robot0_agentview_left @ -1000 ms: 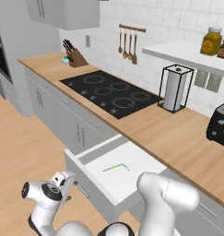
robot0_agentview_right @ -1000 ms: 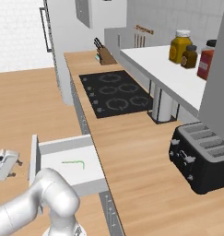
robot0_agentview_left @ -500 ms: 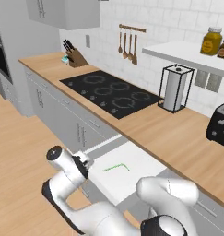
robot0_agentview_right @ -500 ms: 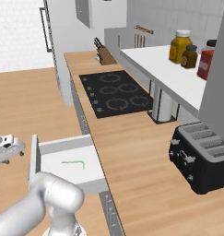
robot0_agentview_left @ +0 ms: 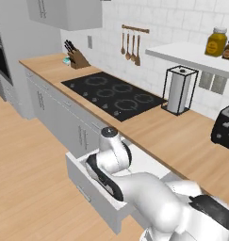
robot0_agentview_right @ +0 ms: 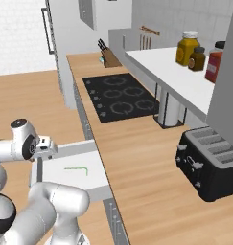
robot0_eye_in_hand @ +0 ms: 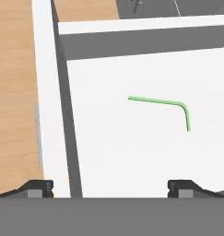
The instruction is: Take a straw from the drawer in front and place it inside the glass cup on the dining counter.
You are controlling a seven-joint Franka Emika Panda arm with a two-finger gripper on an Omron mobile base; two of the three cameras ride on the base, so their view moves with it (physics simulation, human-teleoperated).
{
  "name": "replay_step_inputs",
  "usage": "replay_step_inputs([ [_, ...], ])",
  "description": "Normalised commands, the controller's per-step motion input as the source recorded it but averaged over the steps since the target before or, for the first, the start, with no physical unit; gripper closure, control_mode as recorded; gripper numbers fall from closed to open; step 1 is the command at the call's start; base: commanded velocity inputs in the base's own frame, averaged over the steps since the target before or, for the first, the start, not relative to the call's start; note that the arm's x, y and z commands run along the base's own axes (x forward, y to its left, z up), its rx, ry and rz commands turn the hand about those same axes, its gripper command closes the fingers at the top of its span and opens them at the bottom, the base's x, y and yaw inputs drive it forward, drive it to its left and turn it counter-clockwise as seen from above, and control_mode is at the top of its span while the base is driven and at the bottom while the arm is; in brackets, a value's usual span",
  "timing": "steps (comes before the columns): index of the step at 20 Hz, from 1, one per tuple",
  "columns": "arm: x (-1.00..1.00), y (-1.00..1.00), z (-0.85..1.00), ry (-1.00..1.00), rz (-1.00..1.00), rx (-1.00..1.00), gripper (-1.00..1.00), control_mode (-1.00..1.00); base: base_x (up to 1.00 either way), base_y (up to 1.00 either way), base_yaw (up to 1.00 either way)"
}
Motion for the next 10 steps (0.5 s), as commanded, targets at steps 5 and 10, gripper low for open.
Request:
replay_step_inputs([
  [5, 0.76, -0.31, -0.20, 0.12, -0.02, 0.03, -1.00, -1.00, 0.00, 0.00, 0.00],
  [10, 0.63, -0.04, -0.50, 0.16, 0.00, 0.00, -1.00, -1.00, 0.00, 0.00, 0.00],
])
